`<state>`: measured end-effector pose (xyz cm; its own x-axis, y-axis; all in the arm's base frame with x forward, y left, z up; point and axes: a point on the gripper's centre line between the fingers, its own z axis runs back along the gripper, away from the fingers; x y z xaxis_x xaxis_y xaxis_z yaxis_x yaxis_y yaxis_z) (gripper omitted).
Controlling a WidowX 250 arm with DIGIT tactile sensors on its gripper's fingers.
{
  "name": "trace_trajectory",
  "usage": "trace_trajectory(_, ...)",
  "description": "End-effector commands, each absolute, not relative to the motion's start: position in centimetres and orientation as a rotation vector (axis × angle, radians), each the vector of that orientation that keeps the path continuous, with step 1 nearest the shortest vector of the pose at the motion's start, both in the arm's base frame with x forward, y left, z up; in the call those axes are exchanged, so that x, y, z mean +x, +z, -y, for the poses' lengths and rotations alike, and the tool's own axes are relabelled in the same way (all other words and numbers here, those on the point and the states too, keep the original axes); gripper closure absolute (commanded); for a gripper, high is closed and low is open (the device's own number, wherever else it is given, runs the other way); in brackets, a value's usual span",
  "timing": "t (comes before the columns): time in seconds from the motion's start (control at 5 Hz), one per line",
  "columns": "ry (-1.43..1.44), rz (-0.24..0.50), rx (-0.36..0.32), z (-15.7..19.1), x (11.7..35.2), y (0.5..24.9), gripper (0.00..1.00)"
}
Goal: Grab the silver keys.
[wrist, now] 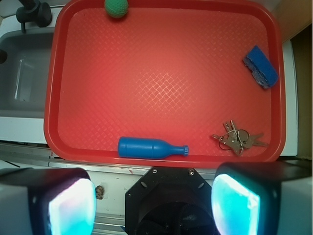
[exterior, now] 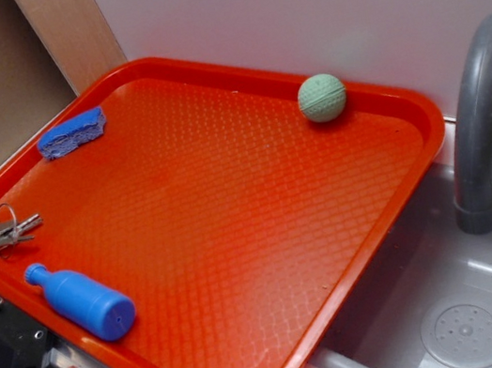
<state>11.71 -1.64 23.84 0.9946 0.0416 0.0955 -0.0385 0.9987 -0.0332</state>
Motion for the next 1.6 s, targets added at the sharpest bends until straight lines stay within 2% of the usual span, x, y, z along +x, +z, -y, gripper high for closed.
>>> trace_trajectory(0.0,0.04,0.096,-0.031,1.6,11.7,23.8,0.0)
trace_trajectory(0.2,0.21,0.144,-0.027,-1.5,14.8,22.9,0.0)
trace_trajectory(0.4,0.459,0.174,0.005,-4.9,18.5,20.8,0.0)
trace_trajectory(0.6,0.707,0.193,0.041,-7.8,19.0,18.6,0.0)
trace_trajectory(0.8,0.961,0.17,0.013,-9.0,17.4,15.8,0.0)
trace_trajectory(1.0,1.213,0.094,0.027,-8.9,13.6,13.9,0.0)
trace_trajectory(1.2,1.464,0.123,-0.016,-9.2,11.7,12.6,0.0)
trace_trajectory(1.4,1.464,0.123,-0.016,-9.2,11.7,12.6,0.0)
